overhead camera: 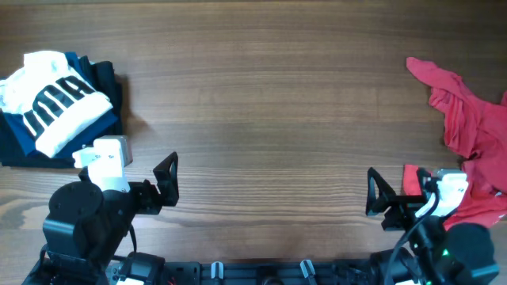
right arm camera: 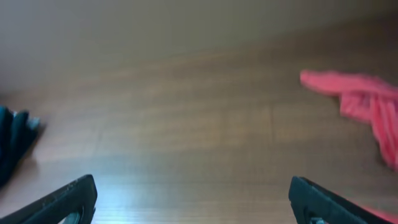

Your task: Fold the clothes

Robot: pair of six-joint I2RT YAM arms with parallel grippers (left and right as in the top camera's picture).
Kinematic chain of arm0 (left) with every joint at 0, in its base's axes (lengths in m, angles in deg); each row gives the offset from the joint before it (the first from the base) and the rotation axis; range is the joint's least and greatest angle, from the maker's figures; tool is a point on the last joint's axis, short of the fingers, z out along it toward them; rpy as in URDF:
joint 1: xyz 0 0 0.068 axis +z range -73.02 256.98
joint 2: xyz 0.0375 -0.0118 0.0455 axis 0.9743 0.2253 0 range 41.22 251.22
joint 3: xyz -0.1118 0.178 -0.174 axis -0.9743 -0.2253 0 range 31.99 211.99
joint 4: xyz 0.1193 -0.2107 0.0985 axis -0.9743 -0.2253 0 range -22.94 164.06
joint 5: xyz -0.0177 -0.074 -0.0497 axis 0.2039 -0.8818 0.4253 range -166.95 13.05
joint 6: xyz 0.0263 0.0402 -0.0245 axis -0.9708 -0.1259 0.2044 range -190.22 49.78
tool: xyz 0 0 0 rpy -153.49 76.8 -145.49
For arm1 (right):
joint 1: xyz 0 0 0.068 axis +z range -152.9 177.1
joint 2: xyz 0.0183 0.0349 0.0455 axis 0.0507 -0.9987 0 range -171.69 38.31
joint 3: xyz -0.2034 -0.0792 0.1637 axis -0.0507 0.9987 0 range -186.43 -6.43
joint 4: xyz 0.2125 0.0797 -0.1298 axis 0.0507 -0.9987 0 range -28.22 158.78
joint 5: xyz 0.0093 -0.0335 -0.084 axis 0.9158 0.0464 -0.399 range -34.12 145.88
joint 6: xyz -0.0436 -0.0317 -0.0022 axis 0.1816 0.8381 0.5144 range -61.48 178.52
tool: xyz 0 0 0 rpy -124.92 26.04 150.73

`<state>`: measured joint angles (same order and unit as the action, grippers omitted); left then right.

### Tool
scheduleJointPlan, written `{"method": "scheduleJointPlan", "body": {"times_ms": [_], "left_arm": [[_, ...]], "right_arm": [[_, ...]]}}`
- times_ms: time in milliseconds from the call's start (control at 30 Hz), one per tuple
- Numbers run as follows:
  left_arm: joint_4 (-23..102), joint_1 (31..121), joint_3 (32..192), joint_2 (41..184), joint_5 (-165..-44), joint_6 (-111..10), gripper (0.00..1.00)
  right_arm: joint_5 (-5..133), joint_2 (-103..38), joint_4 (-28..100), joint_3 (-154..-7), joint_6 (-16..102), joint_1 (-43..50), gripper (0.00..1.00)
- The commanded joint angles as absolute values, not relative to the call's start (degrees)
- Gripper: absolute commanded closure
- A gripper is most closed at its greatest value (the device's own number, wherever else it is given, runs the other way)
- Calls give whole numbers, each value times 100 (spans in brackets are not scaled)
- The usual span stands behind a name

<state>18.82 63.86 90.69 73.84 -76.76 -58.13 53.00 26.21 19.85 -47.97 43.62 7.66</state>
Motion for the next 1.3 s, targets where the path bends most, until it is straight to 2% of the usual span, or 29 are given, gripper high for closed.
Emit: {"method": "scheduleJointPlan", "body": {"times_ms": [0,233,567,700,800,933,1267], "left_arm": [[1895,6370,9010,7347,-7580,-5760,0],[1895,6370,9010,7347,-7580,-5760,0],[1895,6370,9010,7347,-7580,-5760,0],[1895,6370,9010,7347,-7580,-5760,0],[1895,6370,9010,7347,-7578,-5758,0],[1895,6370,9010,7347,-7580,-5760,0],[1895,6370,9010,7347,-7580,-5760,0]], "right_arm": [[5580,3360,2505,-3881,4644,465,0],[5847,3812,3843,-2695,4712,172,0],[5875,3810,6614,-1224,5107,152,0],[5980,3812,6870,-804,5269,152,1],[6338,3812,6923,-671,6135,152,0],[6321,3812,6920,-671,6480,152,0],[6277,3812,6923,-671,6454,152,0]]}}
